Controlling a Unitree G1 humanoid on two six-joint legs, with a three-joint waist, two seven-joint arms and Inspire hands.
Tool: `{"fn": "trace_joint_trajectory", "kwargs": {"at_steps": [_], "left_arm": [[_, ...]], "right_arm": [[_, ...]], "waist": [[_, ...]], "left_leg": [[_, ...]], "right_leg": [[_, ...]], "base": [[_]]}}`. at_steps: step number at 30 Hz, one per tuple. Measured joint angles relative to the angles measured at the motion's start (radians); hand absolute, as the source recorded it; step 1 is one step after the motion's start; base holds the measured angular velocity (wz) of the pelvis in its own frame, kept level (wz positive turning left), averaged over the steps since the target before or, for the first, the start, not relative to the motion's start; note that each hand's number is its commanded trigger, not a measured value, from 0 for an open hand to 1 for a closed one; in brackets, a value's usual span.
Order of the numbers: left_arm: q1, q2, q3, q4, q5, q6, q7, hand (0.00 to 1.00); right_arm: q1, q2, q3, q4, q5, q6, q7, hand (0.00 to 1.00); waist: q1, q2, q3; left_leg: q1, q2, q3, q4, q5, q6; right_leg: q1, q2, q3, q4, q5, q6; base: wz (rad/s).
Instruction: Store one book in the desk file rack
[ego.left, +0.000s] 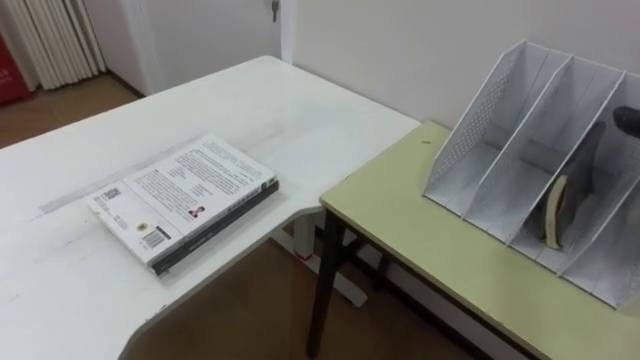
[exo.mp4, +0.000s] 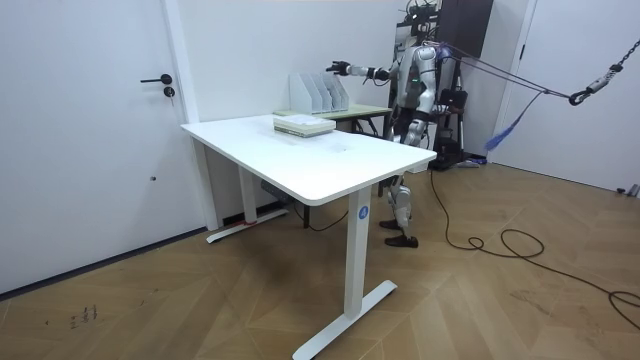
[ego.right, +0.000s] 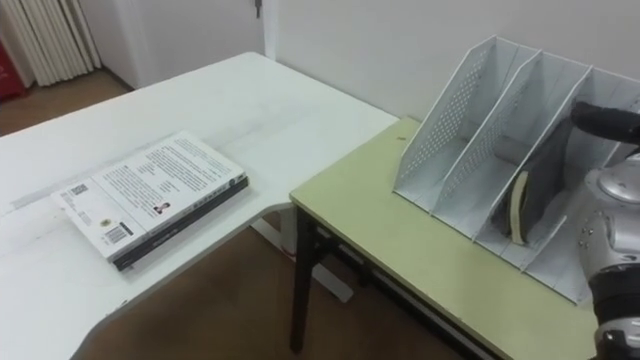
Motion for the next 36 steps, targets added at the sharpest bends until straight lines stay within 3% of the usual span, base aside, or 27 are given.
{"fn": "trace_joint_trajectory", "kwargs": {"at_steps": [5,10,14,18,26,32,36], "left_arm": [[-0.005,0.002,-0.003,0.009,-0.002,-0.017,0.001,0.0],[-0.012,0.005,-0.014,0.009,-0.003,-0.017,0.0,0.0],[-0.022,0.005,-0.026,0.014,-0.002,-0.018,0.001,0.0],[-0.027,0.001,-0.029,0.02,-0.003,-0.02,-0.001,0.0],[-0.031,0.017,-0.07,0.016,-0.006,-0.031,-0.006,0.0],[-0.054,0.045,-0.093,0.016,-0.006,-0.011,-0.041,0.0],[-0.076,0.062,-0.11,0.02,-0.006,0.005,-0.053,0.0]], "right_arm": [[0.001,0.0,0.053,-0.167,0.001,-0.017,0.034,0.0],[0.022,0.001,0.093,-0.344,0.005,-0.017,0.14,0.0],[0.047,0.001,0.161,-0.477,0.042,-0.019,0.287,0.0],[0.134,0.003,0.208,-0.608,0.077,-0.019,0.463,0.0],[0.205,0.003,0.309,-0.663,0.074,-0.014,0.773,0.0],[0.231,0.002,0.41,-0.662,0.029,0.019,1.043,0.0],[0.337,0.001,0.493,-0.617,-0.018,0.044,1.224,0.0]], "waist": [[0.003,-0.007,0.0011],[0.007,-0.001,0.0038],[0.002,0.011,0.006],[0.01,0.018,0.009],[0.004,0.022,0.0092],[0.01,0.008,0.0039],[0.047,-0.013,0.0008]], "left_leg": [[0.0,0.001,0.01,0.001,0.0,0.0],[0.001,0.002,0.016,0.001,0.0,0.0],[0.001,0.004,0.023,-0.001,0.0,0.0],[0.007,0.014,0.039,-0.004,0.0,0.0],[0.011,0.015,0.045,-0.005,0.0,-0.001],[0.012,0.017,0.042,-0.011,0.0,-0.001],[0.01,0.017,0.041,-0.011,0.0,-0.001]], "right_leg": [[-0.001,-0.001,0.007,-0.001,0.001,-0.001],[-0.003,-0.002,0.024,-0.002,0.002,0.001],[-0.003,-0.001,0.021,-0.002,0.003,0.0],[-0.002,0.0,0.033,0.001,0.005,-0.002],[-0.004,0.001,0.039,0.003,0.007,-0.002],[-0.004,0.002,0.036,0.001,0.007,-0.003],[0.001,0.002,0.033,0.002,0.008,-0.003]], "base": [[-0.04],[-0.04],[-0.03],[-0.09],[-0.02],[0.0],[0.0]]}}
